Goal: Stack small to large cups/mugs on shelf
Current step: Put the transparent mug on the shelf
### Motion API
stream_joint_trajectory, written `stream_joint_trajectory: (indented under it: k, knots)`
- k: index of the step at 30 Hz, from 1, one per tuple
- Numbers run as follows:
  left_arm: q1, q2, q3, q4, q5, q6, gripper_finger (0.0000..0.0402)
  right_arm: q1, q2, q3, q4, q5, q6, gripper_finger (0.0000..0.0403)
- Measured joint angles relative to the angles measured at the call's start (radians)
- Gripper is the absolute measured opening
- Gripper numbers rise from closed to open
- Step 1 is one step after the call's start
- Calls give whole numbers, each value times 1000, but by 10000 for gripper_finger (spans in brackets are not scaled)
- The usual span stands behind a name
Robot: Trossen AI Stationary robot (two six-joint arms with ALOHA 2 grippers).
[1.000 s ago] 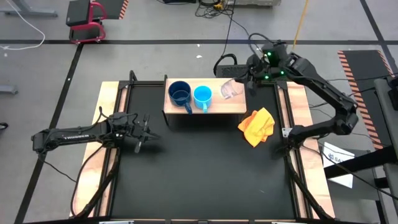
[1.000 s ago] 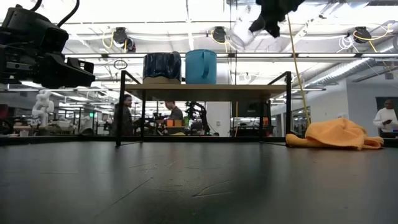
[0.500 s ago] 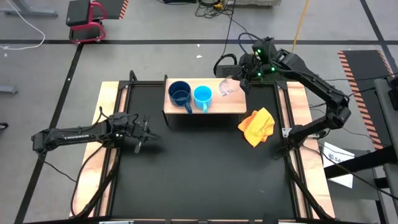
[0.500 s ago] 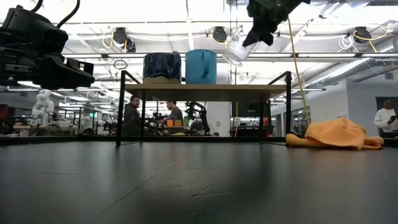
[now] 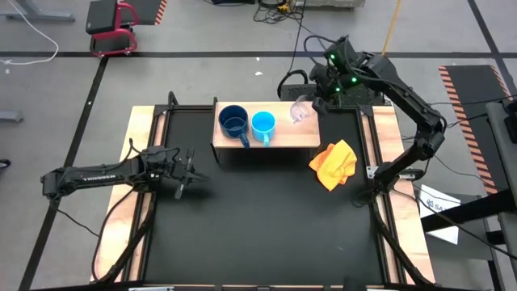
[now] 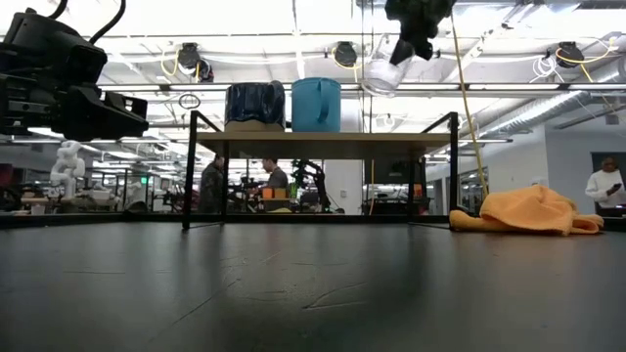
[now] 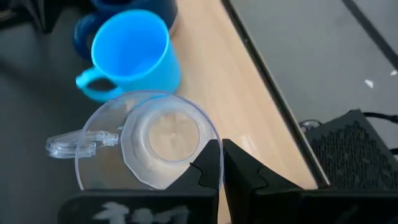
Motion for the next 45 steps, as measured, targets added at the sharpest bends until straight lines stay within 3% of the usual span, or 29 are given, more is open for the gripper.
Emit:
stream_joint_trajectory:
  k: [12, 20, 45]
  knots:
    - [0, 0, 0, -1, 0, -1, 31, 77, 2, -26, -66, 62, -71, 0]
    - [0, 0, 0, -6, 0, -1, 31, 126, 2, -77, -42, 180, -86, 0]
    - [0, 0, 0, -6, 0, -9, 31, 146, 2, -103, -51, 188, -86, 0]
